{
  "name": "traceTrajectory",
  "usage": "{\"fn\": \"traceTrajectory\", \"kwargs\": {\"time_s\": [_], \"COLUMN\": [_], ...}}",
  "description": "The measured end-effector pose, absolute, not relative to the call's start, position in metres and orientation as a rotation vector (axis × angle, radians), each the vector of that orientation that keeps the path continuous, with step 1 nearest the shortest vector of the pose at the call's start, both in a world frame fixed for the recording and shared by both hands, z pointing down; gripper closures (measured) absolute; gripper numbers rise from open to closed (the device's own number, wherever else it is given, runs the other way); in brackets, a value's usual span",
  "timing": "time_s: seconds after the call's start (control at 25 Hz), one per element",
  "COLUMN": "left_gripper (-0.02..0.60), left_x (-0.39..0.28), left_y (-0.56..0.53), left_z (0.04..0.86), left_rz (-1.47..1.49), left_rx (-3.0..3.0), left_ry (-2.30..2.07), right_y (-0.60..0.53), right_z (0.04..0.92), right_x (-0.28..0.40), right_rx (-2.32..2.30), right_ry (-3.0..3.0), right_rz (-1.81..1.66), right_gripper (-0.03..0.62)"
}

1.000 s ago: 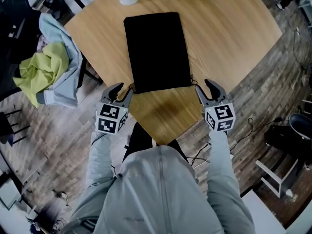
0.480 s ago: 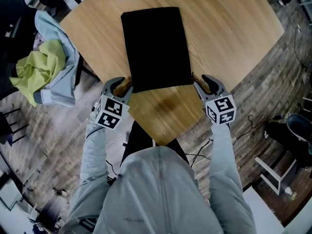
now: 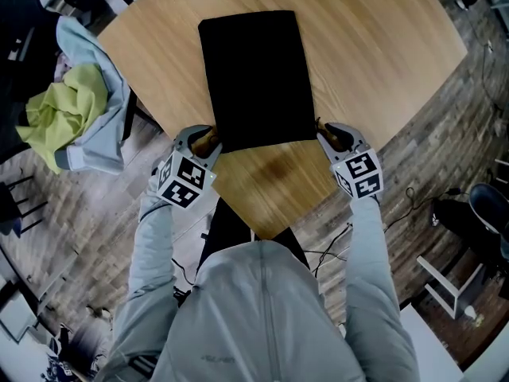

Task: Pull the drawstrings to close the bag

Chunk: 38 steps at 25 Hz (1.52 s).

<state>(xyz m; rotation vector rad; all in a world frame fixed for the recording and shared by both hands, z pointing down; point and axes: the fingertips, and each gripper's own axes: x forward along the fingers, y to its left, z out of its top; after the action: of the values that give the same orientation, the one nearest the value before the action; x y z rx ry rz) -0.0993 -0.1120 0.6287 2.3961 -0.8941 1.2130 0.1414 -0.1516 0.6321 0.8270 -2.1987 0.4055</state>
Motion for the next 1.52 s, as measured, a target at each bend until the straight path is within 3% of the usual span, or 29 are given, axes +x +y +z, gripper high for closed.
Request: {"fn": "traceTrajectory", "kwargs": {"time_s": [0.36, 0.72, 0.8, 0.88, 1.04, 1.52], "left_gripper": [0.482, 0.482, 0.482, 0.486, 0.554, 0.556], "left_x": [-0.094, -0.093, -0.094, -0.095, -0.096, -0.117], "left_y": [-0.107, -0.108, -0.110, -0.111, -0.113, -0.121], "left_z": [0.630, 0.630, 0.630, 0.628, 0.629, 0.618], "left_rz": [1.186, 1.134, 1.106, 1.092, 1.097, 0.999], "left_rx": [2.409, 2.386, 2.369, 2.358, 2.341, 2.274], "left_ry": [-0.814, -0.848, -0.887, -0.915, -0.961, -1.167], "right_y": [-0.149, -0.150, -0.152, -0.152, -0.151, -0.159], "right_z": [0.636, 0.635, 0.636, 0.636, 0.634, 0.614], "right_x": [0.139, 0.143, 0.145, 0.146, 0.145, 0.157], "right_rx": [0.730, 0.786, 0.823, 0.839, 0.846, 1.050], "right_ry": [-2.181, -2.166, -2.154, -2.148, -2.150, -2.171], "right_rz": [0.422, 0.456, 0.460, 0.443, 0.426, 0.449], "right_gripper": [0.513, 0.514, 0.559, 0.562, 0.568, 0.571]}}
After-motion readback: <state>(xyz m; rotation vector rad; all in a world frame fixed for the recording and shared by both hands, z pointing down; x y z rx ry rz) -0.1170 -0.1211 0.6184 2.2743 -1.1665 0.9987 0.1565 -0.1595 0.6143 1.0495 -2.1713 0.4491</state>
